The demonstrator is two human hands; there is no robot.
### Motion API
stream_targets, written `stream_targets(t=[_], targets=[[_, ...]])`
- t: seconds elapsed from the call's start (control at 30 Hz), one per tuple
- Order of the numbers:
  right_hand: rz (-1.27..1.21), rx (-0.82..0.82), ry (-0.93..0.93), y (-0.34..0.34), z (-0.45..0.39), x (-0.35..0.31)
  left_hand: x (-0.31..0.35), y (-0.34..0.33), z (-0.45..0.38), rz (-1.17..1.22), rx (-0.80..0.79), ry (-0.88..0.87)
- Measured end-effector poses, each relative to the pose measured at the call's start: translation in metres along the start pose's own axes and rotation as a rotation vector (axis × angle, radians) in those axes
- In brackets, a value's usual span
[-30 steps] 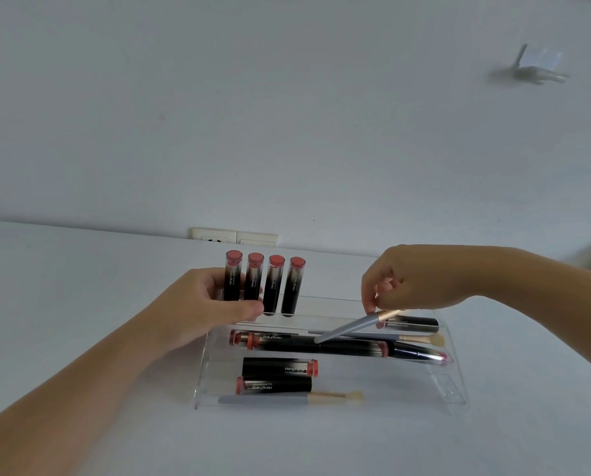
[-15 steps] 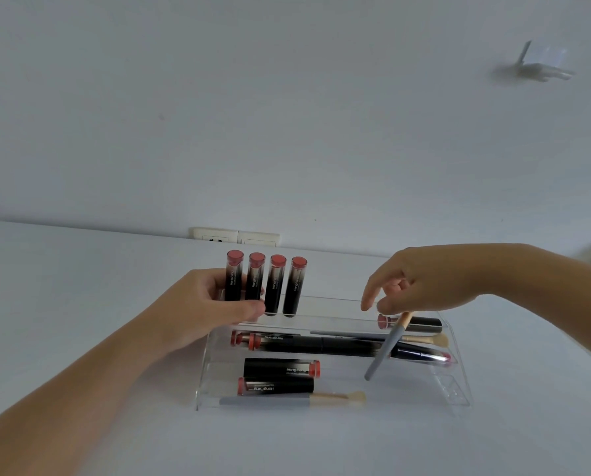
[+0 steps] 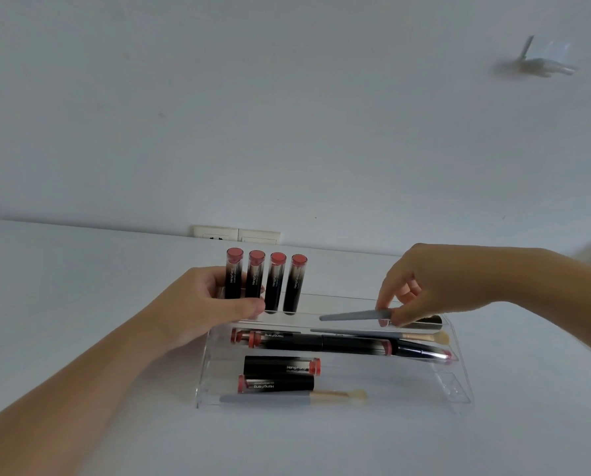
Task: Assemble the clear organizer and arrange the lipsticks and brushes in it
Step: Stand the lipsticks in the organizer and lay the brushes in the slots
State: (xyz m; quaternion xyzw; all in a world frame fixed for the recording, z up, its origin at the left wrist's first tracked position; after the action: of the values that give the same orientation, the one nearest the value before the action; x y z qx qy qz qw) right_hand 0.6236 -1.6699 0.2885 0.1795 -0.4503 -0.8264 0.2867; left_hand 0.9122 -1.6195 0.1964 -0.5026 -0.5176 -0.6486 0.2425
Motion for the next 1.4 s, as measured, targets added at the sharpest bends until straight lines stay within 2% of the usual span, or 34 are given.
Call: stream_targets(t=[0.2,0.33,0.6,0.7,0.97,1.23,1.4], targets=[[-0.097,0.091,0.029,0.005,0.007,0.003,0.0,0.0,0.0,0.01,0.001,0.006],[-0.08,0.162,-0.022,0.009,0.007,0.009,-0.001,0.0,0.0,0.013,-0.001,0.012],[-0.063,-0.063,0.06,-0.003,0.003,-0.004,0.0,0.0,0.001,0.002,-0.003,0.01],[-0.04,-0.059,0.039,-0.005,0.004,-0.001,0.0,0.0,0.0,0.008,0.002,0.005],[0.001,0.184,0.024,0.003,0.005,0.01,-0.002,0.0,-0.001,0.006,0.002,0.007],[-0.467,0.522,0.195,0.017,0.005,-0.01,-0.002,-0.001,0.0,0.018,-0.001,-0.004],[-0.511,0.554,0.227,0.011,-0.009,-0.036,-0.002,-0.001,-0.001,0.02,0.004,-0.005]])
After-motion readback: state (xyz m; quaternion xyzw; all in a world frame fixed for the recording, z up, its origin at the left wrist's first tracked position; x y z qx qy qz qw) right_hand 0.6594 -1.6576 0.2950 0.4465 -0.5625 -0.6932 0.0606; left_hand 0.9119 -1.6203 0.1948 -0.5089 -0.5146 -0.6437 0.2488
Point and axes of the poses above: each hand's wrist, its own z-axis away from the middle knuckle, its own y-axis out of the back of the hand, x = y × z, the point moved 4 cm from there along -z, towards the middle knuckle, and after that the axes turned 15 degrees about -x, right-handed, at the moved point
